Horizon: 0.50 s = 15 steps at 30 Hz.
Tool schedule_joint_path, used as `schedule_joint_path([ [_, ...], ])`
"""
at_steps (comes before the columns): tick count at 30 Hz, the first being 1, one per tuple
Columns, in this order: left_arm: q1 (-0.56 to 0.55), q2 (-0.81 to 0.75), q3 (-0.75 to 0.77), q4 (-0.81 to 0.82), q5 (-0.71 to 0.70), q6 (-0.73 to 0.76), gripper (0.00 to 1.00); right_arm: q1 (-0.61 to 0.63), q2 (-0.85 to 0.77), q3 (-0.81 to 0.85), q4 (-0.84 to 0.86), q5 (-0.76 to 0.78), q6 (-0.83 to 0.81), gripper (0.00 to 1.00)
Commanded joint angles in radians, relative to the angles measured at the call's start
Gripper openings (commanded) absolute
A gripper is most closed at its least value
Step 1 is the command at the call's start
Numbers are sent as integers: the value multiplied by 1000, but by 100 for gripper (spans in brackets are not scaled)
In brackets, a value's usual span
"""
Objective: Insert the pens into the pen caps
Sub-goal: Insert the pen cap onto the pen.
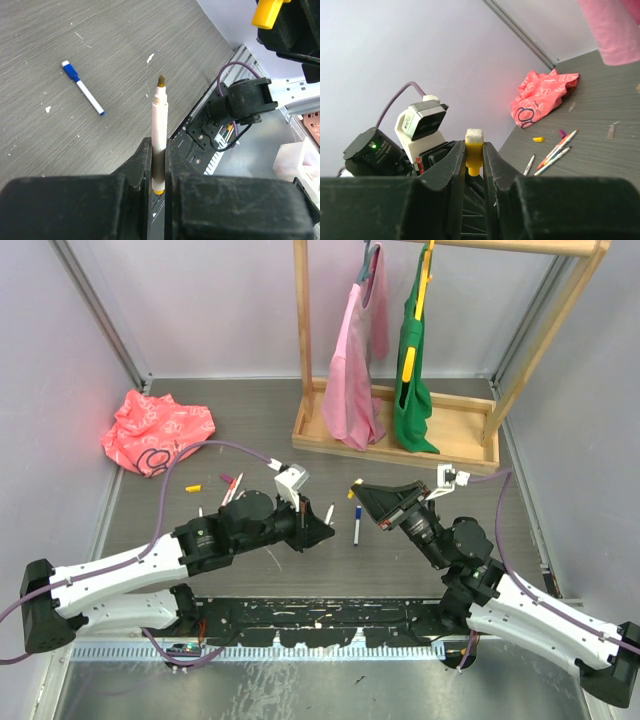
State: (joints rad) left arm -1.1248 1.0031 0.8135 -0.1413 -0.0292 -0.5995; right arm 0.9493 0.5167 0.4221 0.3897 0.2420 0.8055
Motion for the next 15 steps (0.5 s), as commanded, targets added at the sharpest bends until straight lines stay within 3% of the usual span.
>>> schedule_joint_path([
  [1, -3, -10, 48, 95, 27, 65, 0, -1, 19, 11, 130, -65, 18, 0],
  [15, -4, -50, 18, 142, 45, 87, 0, -1, 96, 43, 126, -123, 9, 0],
])
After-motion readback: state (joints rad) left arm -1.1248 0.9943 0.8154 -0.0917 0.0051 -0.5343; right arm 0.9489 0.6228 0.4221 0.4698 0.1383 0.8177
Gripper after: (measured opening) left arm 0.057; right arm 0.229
